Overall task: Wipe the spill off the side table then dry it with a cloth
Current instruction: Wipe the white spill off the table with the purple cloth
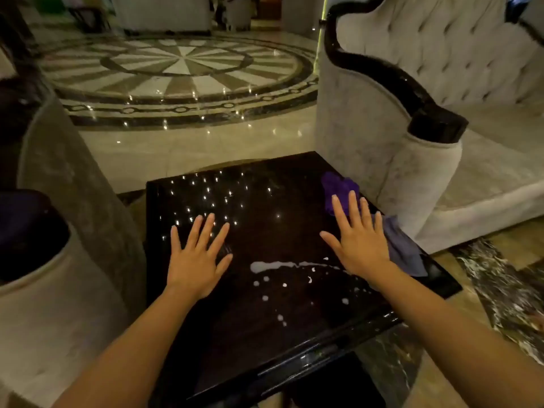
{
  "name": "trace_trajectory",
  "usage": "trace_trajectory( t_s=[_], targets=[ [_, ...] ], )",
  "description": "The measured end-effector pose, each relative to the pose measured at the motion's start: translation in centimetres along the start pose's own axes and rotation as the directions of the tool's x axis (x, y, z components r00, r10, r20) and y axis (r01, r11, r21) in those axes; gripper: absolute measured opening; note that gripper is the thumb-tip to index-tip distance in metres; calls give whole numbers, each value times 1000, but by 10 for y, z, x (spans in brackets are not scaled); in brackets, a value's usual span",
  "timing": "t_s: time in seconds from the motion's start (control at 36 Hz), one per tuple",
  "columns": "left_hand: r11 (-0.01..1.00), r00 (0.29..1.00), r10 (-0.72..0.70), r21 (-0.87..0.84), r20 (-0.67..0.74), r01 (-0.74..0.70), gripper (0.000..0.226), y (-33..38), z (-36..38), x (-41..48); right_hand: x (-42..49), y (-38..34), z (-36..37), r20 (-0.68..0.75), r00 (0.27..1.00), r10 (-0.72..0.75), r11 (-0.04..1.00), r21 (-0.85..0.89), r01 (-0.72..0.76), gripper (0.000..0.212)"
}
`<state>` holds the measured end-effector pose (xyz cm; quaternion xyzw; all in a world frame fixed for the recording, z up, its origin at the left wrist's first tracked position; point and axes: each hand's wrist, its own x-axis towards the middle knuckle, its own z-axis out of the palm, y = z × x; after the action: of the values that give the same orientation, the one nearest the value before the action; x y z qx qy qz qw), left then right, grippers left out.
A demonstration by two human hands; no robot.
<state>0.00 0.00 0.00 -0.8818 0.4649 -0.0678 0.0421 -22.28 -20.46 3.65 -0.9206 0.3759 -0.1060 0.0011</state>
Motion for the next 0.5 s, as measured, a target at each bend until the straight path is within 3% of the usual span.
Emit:
trace_trajectory(
  t_s=[0.11,0.39,0.5],
  targets=[
    [998,999,-47,-36,10,47,57,0,28,6,9,4,17,-7,1000,16,999,36,-16,70],
    [968,968,-94,-206,230,143,55,-3,56,10,49,20,41,65,997,43,996,80,-48,70],
    [951,965,-95,-264,246,161,54,-4,58,11,80,32,45,95,994,46,995,84,-54,68]
  ],
)
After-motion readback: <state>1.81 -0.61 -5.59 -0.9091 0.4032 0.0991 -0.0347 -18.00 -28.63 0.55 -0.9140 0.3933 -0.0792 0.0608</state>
